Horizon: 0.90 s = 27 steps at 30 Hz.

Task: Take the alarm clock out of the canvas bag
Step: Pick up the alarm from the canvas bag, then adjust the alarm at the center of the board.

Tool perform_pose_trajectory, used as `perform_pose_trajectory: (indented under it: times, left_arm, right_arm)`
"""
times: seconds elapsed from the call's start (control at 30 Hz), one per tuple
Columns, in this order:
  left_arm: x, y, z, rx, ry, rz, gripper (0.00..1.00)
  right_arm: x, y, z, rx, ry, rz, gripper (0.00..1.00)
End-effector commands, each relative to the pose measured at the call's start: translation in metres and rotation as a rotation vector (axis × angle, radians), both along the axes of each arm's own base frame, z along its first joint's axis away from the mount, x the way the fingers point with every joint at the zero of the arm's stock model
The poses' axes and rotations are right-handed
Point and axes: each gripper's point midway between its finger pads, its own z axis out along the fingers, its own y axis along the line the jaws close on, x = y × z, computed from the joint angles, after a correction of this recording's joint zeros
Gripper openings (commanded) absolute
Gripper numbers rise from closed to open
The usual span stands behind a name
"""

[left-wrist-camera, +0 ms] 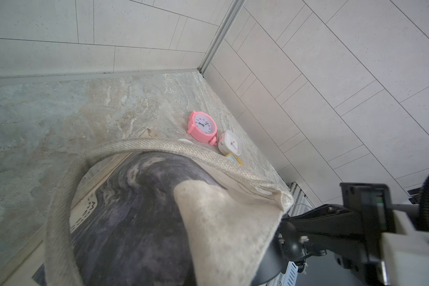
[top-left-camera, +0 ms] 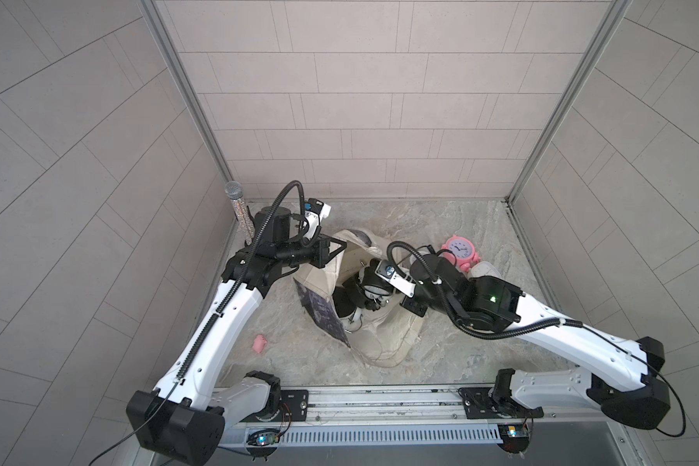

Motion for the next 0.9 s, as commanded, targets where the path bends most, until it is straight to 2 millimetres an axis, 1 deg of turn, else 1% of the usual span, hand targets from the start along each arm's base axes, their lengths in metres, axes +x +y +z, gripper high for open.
perform_pose_trajectory:
  times: [0.0, 0.17, 0.3, 0.47, 0.53, 0.6, 0.7, 0.8, 0.87]
  left_arm:
    - [-0.002, -0.001, 0.024, -0.028, -0.094, -0.014, 0.0]
    - [-0.001, -0.001, 0.024, -0.029, -0.093, -0.013, 0.0]
    - [-0.001, -0.001, 0.023, -0.028, -0.089, -0.013, 0.0]
    - [0.0, -0.001, 0.024, -0.026, -0.09, -0.012, 0.0]
    - [-0.001, -0.001, 0.024, -0.025, -0.092, -0.012, 0.0]
    - [-0.001, -0.001, 0.024, -0.023, -0.092, -0.012, 0.0]
    - [0.0, 0.0, 0.023, -0.018, -0.091, -0.009, 0.0]
    - [0.0, 0.001, 0.023, -0.011, -0.091, -0.002, 0.0]
    - [-0.001, 0.001, 0.022, -0.005, -0.094, -0.004, 0.0]
  right_arm:
    - [-0.004, -0.01, 0.046, 0.174, -0.028, -0.025, 0.0]
    - [0.004, -0.039, 0.075, 0.32, -0.042, -0.126, 0.0]
    - [0.015, -0.064, 0.089, 0.454, -0.021, -0.21, 0.0]
    - [0.033, -0.093, 0.096, 0.597, 0.026, -0.324, 0.0]
    - [0.04, -0.108, 0.098, 0.642, 0.027, -0.385, 0.0]
    - [0.044, -0.119, 0.099, 0.688, 0.035, -0.42, 0.0]
    - [0.047, -0.129, 0.102, 0.775, 0.064, -0.427, 0.0]
    - [0.051, -0.141, 0.098, 0.82, 0.084, -0.467, 0.0]
    - [0.056, -0.149, 0.09, 0.839, 0.108, -0.512, 0.0]
